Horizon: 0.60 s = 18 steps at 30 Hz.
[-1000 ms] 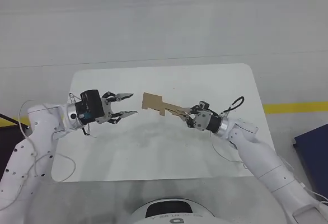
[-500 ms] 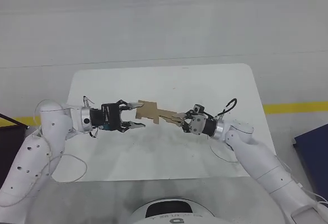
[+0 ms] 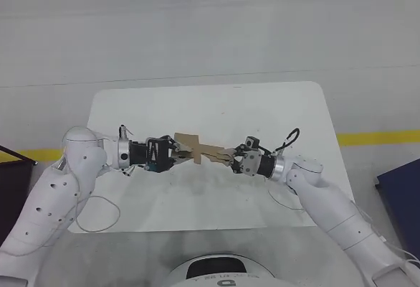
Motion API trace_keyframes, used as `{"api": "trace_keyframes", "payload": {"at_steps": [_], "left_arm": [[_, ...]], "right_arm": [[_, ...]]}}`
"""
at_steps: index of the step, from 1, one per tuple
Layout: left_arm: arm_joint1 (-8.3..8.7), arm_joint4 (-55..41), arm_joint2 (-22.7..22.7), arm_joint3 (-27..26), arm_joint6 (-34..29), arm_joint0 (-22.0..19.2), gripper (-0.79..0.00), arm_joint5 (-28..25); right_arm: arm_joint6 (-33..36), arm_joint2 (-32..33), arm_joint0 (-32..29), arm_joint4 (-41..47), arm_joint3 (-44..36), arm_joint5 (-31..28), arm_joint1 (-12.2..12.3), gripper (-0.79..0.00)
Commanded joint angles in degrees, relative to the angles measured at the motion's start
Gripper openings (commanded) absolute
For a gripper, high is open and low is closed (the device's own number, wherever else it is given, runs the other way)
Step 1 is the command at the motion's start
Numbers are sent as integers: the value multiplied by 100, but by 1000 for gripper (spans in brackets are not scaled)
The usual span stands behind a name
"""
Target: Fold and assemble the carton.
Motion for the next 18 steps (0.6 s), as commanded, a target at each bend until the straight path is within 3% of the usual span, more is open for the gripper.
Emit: {"api": "trace_keyframes", "payload": {"at_steps": [1, 6, 7, 8, 9, 13, 18], "left_arm": [[8, 23, 13, 19, 10, -12, -785, 11], [31, 25, 27, 46, 19, -29, -785, 4], [32, -43, -12, 85, 22, -28, -785, 81], [30, -165, -58, 140, 29, -18, -785, 166], [27, -318, -116, 203, 19, -13, -785, 237], [-2, -1482, -523, 639, -135, 66, -785, 636], [-82, -3533, -871, 897, -1000, 312, -785, 1152]], "right_arm": [[32, 7, -7, -10, -6, 21, -1, -785], [70, 13, -5, -39, -26, 33, -12, -785], [70, 24, -1, -43, -33, -13, -16, -471], [81, 55, -6, -6, -42, -107, -21, -332], [116, 119, -15, 66, -58, -271, -27, 0], [280, 536, -202, 62, -140, -1426, -14, 0], [405, 1000, -570, -65, -281, -2792, -5, 0]]}}
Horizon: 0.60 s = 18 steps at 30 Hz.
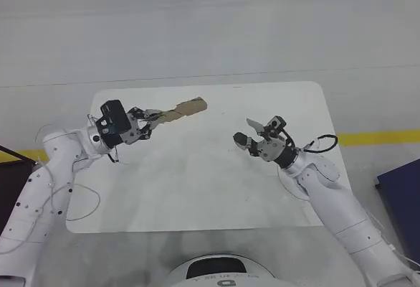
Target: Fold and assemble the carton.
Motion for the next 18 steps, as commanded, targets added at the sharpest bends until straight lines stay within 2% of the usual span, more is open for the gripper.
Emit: {"api": "trace_keyframes", "payload": {"at_steps": [1, 3, 14, 16, 18], "left_arm": [[-31, -1016, -62, -6, -351, 89, -785, 116], [-62, -1744, -111, -71, -725, 138, -785, 346], [-62, -1744, -111, -71, -725, 138, -785, 346], [-94, -2480, -29, 38, -829, 295, -785, 186], [-113, -3818, 82, 219, -1453, 343, -785, -162]], "right_arm": [[-11, 111, -114, -92, -51, -520, -7, 0], [23, 144, -198, -50, -92, -686, -21, 0], [119, 120, -225, 96, -108, -579, -29, 0], [119, 120, -225, 96, -108, -579, -29, 0], [-675, 229, -202, -577, -146, -1307, -45, 0]]}}
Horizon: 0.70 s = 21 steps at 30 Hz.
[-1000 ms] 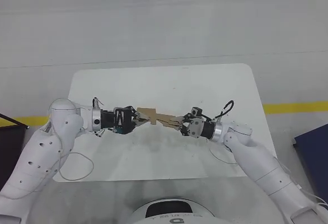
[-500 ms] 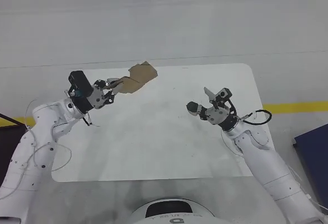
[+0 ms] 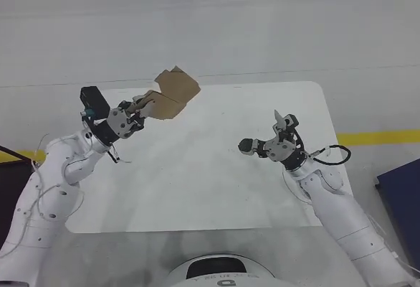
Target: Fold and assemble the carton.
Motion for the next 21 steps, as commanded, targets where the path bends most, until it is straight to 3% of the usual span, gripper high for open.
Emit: {"api": "trace_keyframes", "payload": {"at_steps": [1, 6, 11, 17, 20, 21], "left_arm": [[-6, -2099, 99, 151, -822, 9, -785, -231], [42, -5372, 280, 20, -2960, -43, -785, 231], [78, -7274, 328, -108, -4463, -30, -785, 956], [57, -7685, 476, -79, -5256, -9, -785, 1207], [27, -7511, 555, -84, -5262, -8, -785, 1144], [15, -7444, 574, -87, -5205, 1, -785, 1121]], "right_arm": [[-956, 9, -17, -890, -133, -980, -31, 0], [-1712, -139, -95, -2480, -249, -2304, -108, 0], [-2859, -388, -74, -4196, -174, -2972, -227, 0], [-3774, -663, 42, -5487, -114, -2936, -359, -49], [-3943, -762, 46, -5805, -119, -2845, -399, -111], [-3977, -784, 37, -5881, -128, -2837, -409, -169]]}}
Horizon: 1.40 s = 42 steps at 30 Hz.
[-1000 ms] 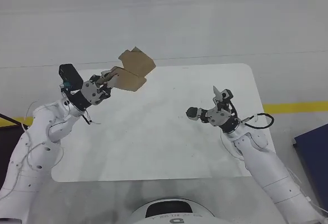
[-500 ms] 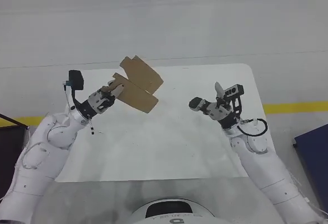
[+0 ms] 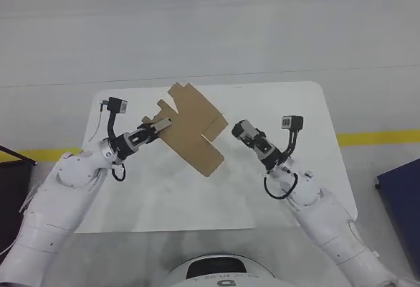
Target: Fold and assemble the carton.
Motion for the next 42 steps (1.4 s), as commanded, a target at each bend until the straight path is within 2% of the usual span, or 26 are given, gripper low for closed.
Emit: {"api": "trace_keyframes", "payload": {"at_steps": [1, 3, 4, 5, 21, 22, 24, 25, 26, 27, 28, 29, 35, 42], "left_arm": [[-20, 159, 35, -7, 108, 15, -785, -42], [-38, 331, 51, -17, 208, 22, -785, -84], [-47, 377, 57, -24, 252, 30, -785, -96], [-55, 402, 63, -32, 281, 37, -785, -108], [-142, 809, 94, -107, 400, 120, -785, -234], [-149, 813, 103, -115, 399, 125, -785, -237], [-161, 801, 113, -119, 404, 132, -785, -231], [-168, 788, 118, -116, 406, 134, -785, -219], [-174, 761, 121, -108, 417, 137, -785, -190], [-181, 739, 122, -101, 415, 134, -536, -171], [-185, 717, 124, -79, 386, 130, -22, -140], [-188, 680, 114, -53, 358, 118, 0, -122], [-195, 208, -59, 184, 243, 86, 0, -82], [-155, -199, -395, 693, -176, 23, 0, -45]], "right_arm": [[-49, -33, -24, -124, -15, 17, -16, -209], [-55, -55, -54, -199, -28, 50, -27, -286], [-49, -65, -70, -235, -33, 72, -32, -357], [-27, -78, -86, -267, -40, 95, -36, -376], [231, -182, -70, -315, -40, 413, -111, -462], [262, -186, -65, -308, -38, 432, -114, -499], [331, -189, -56, -260, -31, 451, -121, -720], [367, -189, -54, -225, -23, 461, -123, -785], [411, -186, -54, -172, -13, 468, -125, -785], [491, -184, -57, -84, 0, 485, -125, -785], [597, -169, -56, 52, 2, 496, -123, -785], [705, -135, -54, 185, 12, 506, -117, -785], [1388, 207, -77, 914, 39, 594, -51, -785], [1882, 663, -154, 1145, 17, 620, 34, -785]]}}
